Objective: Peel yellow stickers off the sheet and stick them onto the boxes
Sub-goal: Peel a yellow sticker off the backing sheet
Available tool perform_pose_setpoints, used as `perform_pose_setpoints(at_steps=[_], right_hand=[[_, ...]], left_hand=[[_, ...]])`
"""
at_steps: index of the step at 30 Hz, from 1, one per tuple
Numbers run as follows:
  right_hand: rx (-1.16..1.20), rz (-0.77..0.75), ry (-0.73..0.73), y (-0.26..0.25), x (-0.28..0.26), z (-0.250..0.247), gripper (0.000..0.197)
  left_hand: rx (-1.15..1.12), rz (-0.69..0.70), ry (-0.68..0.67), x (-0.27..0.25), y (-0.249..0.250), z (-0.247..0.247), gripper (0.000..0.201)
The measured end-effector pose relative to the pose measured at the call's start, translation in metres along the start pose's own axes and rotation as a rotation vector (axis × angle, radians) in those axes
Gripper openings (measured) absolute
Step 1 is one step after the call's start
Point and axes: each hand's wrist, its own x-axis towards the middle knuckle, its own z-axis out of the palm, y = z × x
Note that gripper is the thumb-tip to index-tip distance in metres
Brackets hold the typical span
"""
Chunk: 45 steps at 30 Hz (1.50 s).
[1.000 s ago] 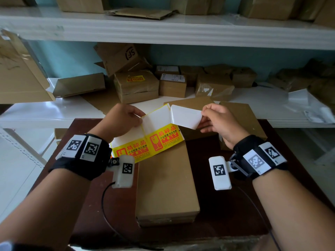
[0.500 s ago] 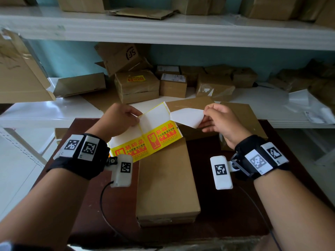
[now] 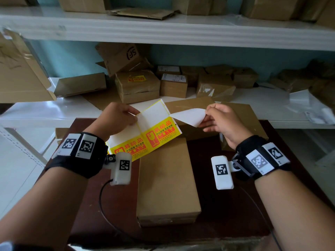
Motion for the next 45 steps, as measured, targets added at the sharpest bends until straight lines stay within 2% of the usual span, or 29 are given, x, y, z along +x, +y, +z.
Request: perform_pose_setpoints(at_steps=[14, 21, 26, 30, 33, 35, 39, 42, 45], right_hand=[[0.012, 0.009, 0.017, 0.002, 0.001, -0.002, 0.015], [0.011, 0.018, 0.004, 0.003, 0.001, -0.001, 0.015], [-0.006, 0.023, -0.006, 0.003, 0.001, 0.000, 0.015], [-0.018, 0.023, -0.009, 0.004, 0.001, 0.004, 0.016], [-0.032, 0.013, -0.020, 0.004, 0.001, 0.007, 0.017], [-0.037, 0.012, -0.029, 0.004, 0.000, 0.010, 0.016], [-0.038, 0.000, -0.050, 0.003, -0.003, 0.017, 0.017], [-0.039, -0.002, -0.072, 0.002, -0.006, 0.022, 0.016], [-0.023, -0.009, -0.102, -0.001, -0.008, 0.026, 0.013]], left_hand=[[0.070, -0.030, 0.160, 0.026, -0.043, -0.010, 0.020], [0.065, -0.109, 0.287, 0.034, -0.061, -0.007, 0.025], [0.050, -0.165, 0.214, 0.038, -0.076, -0.005, 0.032], [0.214, -0.036, 0.201, 0.032, -0.054, -0.007, 0.028], [0.125, 0.136, 0.162, 0.016, -0.020, -0.004, 0.023], [0.050, 0.244, 0.099, -0.001, 0.004, 0.002, 0.019], [0.108, 0.384, -0.057, -0.032, 0.038, 0.024, 0.016], [0.118, 0.441, -0.144, -0.044, 0.046, 0.042, 0.030], [0.148, 0.491, -0.157, -0.047, 0.048, 0.054, 0.046]])
